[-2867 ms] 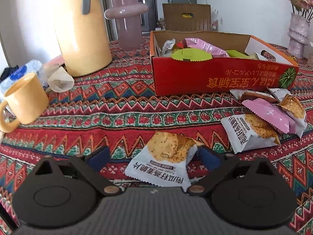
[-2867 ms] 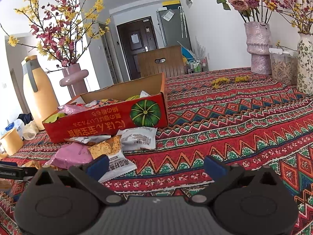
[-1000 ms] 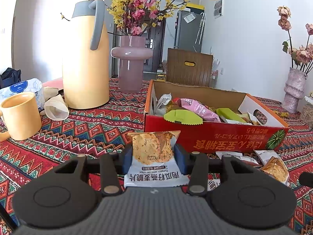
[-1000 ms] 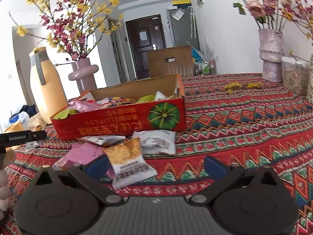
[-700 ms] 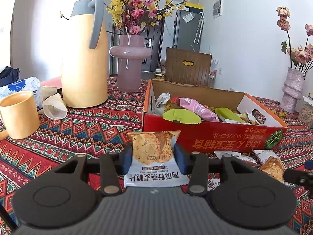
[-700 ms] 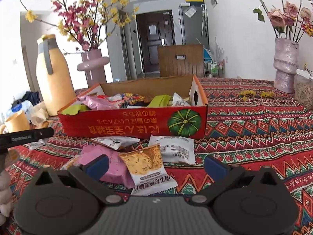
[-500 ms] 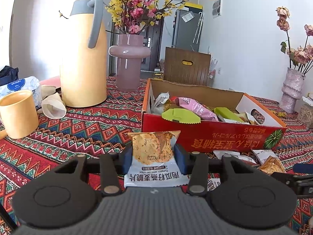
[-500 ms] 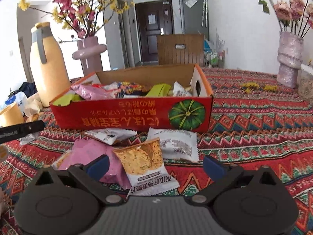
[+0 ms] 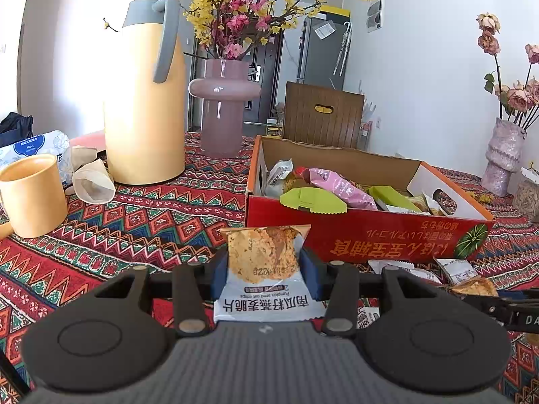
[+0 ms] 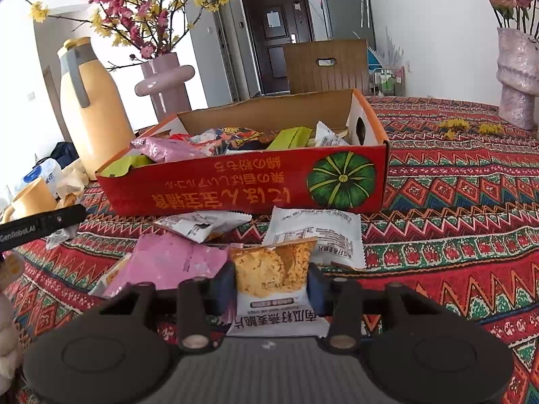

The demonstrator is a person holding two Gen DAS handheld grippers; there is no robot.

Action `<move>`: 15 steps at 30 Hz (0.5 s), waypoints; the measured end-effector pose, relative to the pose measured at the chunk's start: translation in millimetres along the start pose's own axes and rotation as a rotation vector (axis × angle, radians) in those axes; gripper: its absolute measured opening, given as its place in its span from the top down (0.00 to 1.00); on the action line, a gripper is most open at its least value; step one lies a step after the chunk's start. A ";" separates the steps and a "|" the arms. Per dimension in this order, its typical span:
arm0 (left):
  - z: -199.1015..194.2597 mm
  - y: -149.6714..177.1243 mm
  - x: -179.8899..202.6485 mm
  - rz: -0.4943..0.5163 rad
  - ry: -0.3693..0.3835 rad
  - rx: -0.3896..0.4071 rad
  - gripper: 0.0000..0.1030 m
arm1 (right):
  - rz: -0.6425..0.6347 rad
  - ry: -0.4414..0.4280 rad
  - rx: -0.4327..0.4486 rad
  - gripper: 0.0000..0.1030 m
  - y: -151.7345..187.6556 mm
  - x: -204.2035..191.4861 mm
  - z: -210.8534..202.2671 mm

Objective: Organize snacks
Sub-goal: 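Carry both cracker packets into the box, opening both grippers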

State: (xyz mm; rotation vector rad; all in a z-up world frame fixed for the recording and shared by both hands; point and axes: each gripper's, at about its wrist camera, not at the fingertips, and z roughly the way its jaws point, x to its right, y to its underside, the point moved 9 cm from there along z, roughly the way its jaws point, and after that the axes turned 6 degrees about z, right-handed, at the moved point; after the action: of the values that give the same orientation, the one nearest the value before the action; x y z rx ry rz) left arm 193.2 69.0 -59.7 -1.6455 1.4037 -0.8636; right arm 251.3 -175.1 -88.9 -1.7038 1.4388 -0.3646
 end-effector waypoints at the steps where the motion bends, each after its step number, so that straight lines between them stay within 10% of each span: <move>1: -0.1 0.0 0.0 0.000 0.001 0.000 0.55 | 0.001 -0.002 0.006 0.60 -0.3 0.0 -1.7; 15: -11.5 -7.0 -0.5 -0.003 -0.011 0.025 0.56 | 0.020 0.024 0.123 0.62 -18.0 10.4 -35.6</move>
State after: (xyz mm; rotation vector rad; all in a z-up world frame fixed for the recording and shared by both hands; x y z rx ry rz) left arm 186.1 68.5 -48.2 -1.6320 1.3782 -0.8697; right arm 241.7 -199.8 -57.3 -1.5896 1.4208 -0.4552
